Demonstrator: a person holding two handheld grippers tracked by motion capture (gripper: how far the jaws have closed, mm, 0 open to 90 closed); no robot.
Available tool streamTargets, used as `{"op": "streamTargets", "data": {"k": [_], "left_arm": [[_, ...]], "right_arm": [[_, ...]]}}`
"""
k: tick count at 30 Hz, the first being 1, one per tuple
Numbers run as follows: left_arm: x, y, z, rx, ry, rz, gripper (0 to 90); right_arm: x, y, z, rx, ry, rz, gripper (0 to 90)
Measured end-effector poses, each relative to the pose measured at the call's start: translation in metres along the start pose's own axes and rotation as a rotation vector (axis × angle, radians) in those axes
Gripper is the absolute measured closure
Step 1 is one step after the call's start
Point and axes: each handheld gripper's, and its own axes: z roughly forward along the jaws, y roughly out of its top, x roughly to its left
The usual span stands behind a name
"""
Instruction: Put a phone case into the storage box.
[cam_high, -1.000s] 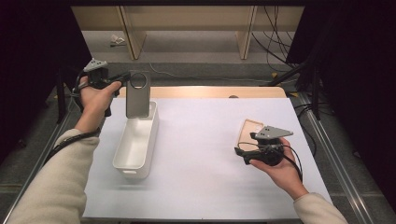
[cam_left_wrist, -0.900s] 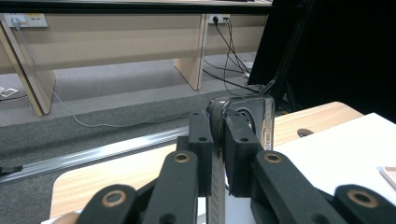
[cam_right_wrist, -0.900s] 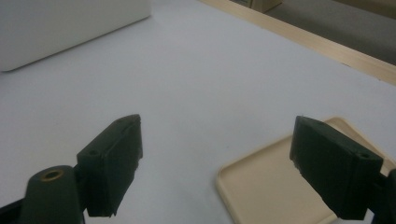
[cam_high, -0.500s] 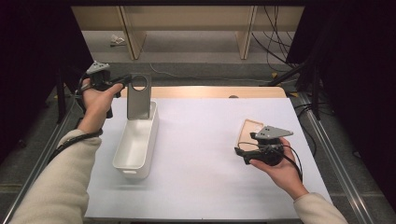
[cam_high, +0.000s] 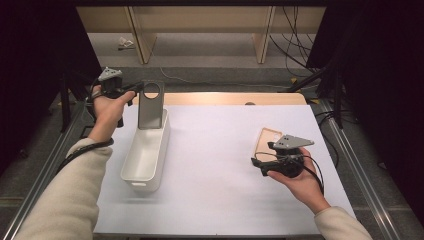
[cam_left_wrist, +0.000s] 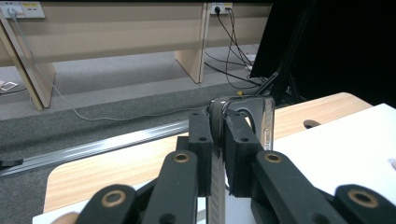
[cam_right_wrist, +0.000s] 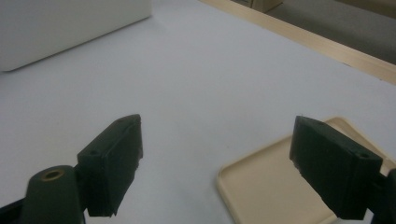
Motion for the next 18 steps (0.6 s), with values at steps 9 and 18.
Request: {"op": "streamTargets", "data": {"k": [9,18], "left_arm": [[0.000,-0.007,0.007,0.017,-0.005,0.005,82.2],[0.001,-0.015,0.013,0.035,-0.004,0.004,82.2]], "right_arm": [[0.000,0.000,0.000,0.002,0.004,0.001,18.5],[0.000,0.000,0.000,0.005,0.005,0.001,18.7]]}}
